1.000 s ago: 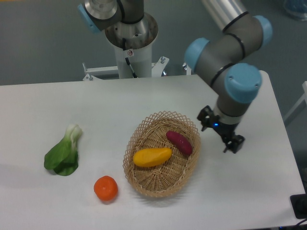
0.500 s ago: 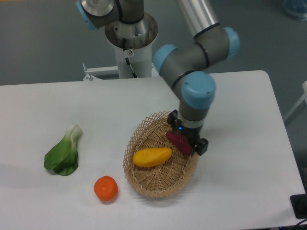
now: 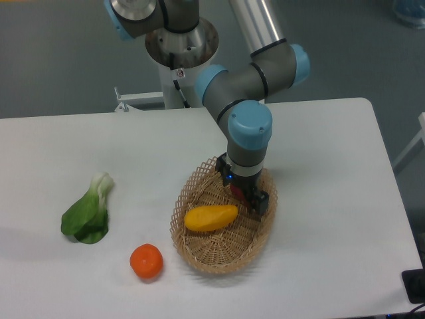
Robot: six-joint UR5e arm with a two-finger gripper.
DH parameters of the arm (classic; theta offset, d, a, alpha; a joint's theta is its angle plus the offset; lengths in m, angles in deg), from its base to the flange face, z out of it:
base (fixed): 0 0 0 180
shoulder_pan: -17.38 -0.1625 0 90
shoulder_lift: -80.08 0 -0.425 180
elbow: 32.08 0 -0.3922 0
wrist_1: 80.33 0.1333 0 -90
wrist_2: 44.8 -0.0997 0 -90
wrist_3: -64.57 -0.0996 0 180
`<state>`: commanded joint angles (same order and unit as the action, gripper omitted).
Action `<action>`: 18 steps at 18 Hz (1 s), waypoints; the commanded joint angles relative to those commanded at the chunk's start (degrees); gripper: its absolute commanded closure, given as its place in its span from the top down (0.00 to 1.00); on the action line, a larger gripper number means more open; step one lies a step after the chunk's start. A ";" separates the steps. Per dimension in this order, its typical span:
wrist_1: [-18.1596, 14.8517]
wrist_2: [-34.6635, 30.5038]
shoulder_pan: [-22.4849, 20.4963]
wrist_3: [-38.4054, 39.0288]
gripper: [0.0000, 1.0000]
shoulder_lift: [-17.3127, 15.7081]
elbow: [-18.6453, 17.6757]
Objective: Pick up the mango from the basket
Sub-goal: 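Move the gripper over the basket toward the yellow mango, then lower the gripper onto the yellow mango and close it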
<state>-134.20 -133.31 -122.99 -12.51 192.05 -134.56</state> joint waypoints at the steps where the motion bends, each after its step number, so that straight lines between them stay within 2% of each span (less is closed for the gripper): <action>1: 0.00 -0.09 0.09 0.17 1.00 0.26 0.09; 6: 1.93 -0.35 1.49 3.07 0.99 1.76 0.26; 9: 2.46 -0.44 2.46 4.57 0.93 2.46 0.79; 12: 3.07 -0.44 2.55 4.92 0.91 2.99 0.79; 18: 3.25 -0.53 3.25 5.62 0.60 3.34 0.79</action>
<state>-130.95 -133.84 -119.73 -6.88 195.39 -133.77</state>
